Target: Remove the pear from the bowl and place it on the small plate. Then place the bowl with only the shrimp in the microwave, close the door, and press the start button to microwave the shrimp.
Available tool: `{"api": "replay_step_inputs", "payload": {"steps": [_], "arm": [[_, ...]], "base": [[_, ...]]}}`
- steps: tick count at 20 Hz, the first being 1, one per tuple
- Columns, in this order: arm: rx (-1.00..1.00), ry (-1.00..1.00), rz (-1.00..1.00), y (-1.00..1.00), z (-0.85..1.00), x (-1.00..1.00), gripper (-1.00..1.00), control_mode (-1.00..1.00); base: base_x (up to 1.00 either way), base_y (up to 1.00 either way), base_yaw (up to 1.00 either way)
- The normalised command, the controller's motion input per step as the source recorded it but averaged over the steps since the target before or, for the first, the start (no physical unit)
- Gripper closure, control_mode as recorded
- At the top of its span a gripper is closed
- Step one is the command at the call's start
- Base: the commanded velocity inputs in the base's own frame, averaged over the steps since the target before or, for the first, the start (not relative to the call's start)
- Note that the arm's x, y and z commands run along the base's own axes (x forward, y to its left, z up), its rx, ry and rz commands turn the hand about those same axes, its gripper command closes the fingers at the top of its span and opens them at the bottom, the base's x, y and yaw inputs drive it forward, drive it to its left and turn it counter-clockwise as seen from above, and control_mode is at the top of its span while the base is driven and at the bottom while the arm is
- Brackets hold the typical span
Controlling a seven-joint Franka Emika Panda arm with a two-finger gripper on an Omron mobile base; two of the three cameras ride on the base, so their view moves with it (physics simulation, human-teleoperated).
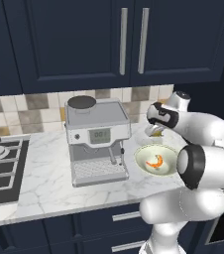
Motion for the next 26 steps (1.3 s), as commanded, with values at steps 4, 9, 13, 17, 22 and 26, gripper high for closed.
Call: {"api": "replay_step_inputs", "payload": {"steps": [4, 9, 13, 17, 22, 26], "arm": [[0.02, 0.07, 0.02, 0.0, -0.32, 0.41, 1.0, -1.0], [0.0, 0.12, 0.01, 0.0, -0.45, 0.39, 1.0, -1.0], [0.01, 0.09, 0.0, 0.0, -0.33, 0.38, 1.0, -1.0], [0.02, 0.06, 0.0, 0.0, -0.15, 0.41, 1.0, -1.0], [0.01, 0.1, 0.0, 0.0, -0.26, 0.42, 1.0, -1.0], [0.0, 0.08, 0.01, 0.0, -0.44, 0.3, 1.0, -1.0]], "base": [[0.0, 0.0, 0.0], [0.0, 0.0, 0.0], [0.0, 0.0, 0.0], [0.0, 0.0, 0.0], [0.0, 0.0, 0.0], [0.0, 0.0, 0.0]]}}
